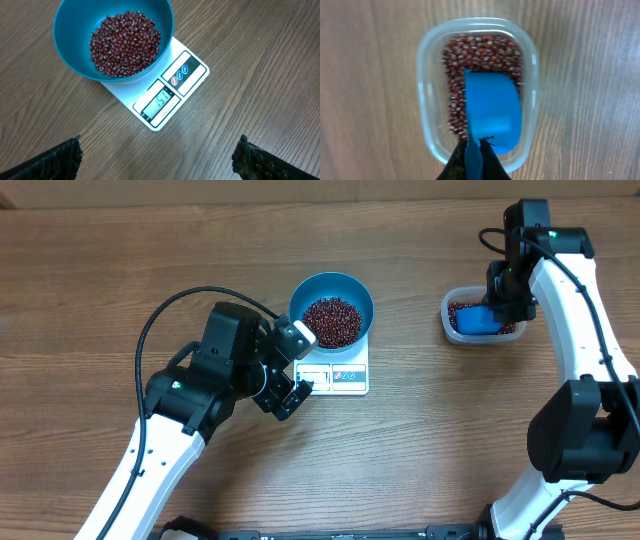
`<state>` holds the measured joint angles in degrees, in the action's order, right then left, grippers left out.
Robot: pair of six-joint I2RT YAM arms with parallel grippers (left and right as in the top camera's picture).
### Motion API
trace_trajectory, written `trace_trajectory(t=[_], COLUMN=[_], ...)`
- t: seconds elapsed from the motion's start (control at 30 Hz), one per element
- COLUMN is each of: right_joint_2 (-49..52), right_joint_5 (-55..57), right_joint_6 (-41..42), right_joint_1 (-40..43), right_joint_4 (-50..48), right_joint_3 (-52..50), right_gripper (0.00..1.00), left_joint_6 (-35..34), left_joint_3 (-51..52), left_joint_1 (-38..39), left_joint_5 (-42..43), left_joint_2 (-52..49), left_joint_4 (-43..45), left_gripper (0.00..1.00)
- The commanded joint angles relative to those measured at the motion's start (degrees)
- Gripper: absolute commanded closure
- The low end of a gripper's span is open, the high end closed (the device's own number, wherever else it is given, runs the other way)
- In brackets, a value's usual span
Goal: Scoop item into bowl and weigh 150g on scale
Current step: 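Lift the blue scoop with beans up out of the tub, right gripper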
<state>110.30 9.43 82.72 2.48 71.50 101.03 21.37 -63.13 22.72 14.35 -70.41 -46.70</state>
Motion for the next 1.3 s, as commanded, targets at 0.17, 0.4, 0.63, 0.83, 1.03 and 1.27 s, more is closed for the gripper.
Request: trace_trajectory(t=[0.17, 0.4, 0.63, 0.83, 1.03, 1.27], right_joint_2=[-2.8, -2.8, -3.0, -3.0, -3.0, -3.0], right_joint_5=[0.8, 0.8, 0.8, 1.9, 2.6, 2.6], right_joint_6=[-4.1, -5.5, -10.3, -20.2, -29.8, -43.5], right_joint_1=[-0.2, -0.2, -0.2, -0.2, -0.2, -0.3], right_joint_4=[1.9, 5.0, 6.8, 6.3, 4.9, 2.9], right_joint_3=[6.6, 6.8, 7.5, 9.6, 9.7, 9.7], right_gripper=[0.96, 0.96, 0.96, 0.96, 0.96, 0.96], left_joint_6=[-0.4, -0.4, -0.4, -0.4, -0.4, -0.4], left_joint_3=[-0.3, -0.3, -0.3, -0.3, -0.3, -0.3], left_joint_1=[-0.3, -0.3, -0.3, -0.3, -0.3, -0.3], left_joint_5=[0.1, 0.1, 0.1, 0.1, 0.1, 0.1], left_joint_2=[0.0, 0.0, 0.0, 0.0, 0.0, 0.0], left_joint_4=[0.2, 0.2, 0.2, 0.2, 0.2, 0.2], left_gripper=[0.0, 0.01, 0.01, 0.01, 0.01, 0.01])
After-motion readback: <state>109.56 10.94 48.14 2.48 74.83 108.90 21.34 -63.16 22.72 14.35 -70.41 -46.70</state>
